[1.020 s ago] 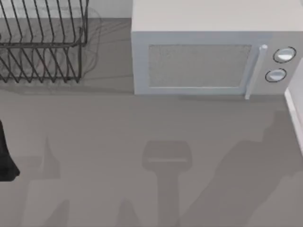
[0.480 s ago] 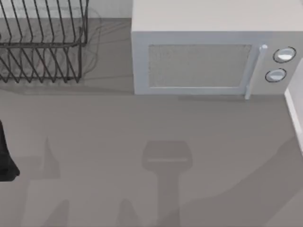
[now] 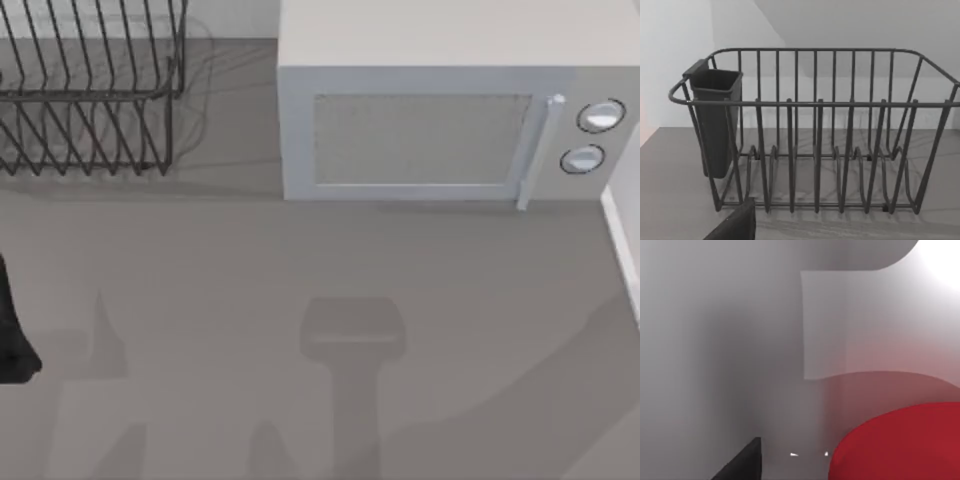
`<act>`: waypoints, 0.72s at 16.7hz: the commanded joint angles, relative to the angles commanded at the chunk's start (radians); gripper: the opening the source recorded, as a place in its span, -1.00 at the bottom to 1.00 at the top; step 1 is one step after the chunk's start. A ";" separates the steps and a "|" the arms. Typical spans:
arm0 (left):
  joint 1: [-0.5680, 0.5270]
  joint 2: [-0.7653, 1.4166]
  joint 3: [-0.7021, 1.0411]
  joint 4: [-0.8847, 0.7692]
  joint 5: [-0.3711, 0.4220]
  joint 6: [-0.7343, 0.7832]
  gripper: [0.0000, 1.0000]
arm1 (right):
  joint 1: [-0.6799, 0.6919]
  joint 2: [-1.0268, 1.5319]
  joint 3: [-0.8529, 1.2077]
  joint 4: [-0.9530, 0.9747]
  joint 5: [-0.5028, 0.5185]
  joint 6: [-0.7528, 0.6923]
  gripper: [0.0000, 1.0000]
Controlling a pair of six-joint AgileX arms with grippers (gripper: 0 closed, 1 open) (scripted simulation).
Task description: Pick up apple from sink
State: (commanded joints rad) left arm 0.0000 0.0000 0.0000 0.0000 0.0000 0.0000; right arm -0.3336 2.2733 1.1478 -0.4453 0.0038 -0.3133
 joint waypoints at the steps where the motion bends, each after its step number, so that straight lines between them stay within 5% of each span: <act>1: 0.000 0.000 0.000 0.000 0.000 0.000 1.00 | 0.000 0.000 0.000 0.000 0.000 0.000 0.70; 12: 0.000 0.000 0.000 0.000 0.000 0.000 1.00 | 0.000 0.000 0.000 0.000 0.000 0.000 -0.96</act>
State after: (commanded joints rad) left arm 0.0000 0.0000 0.0000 0.0000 0.0000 0.0000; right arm -0.3336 2.2733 1.1478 -0.4453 0.0038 -0.3133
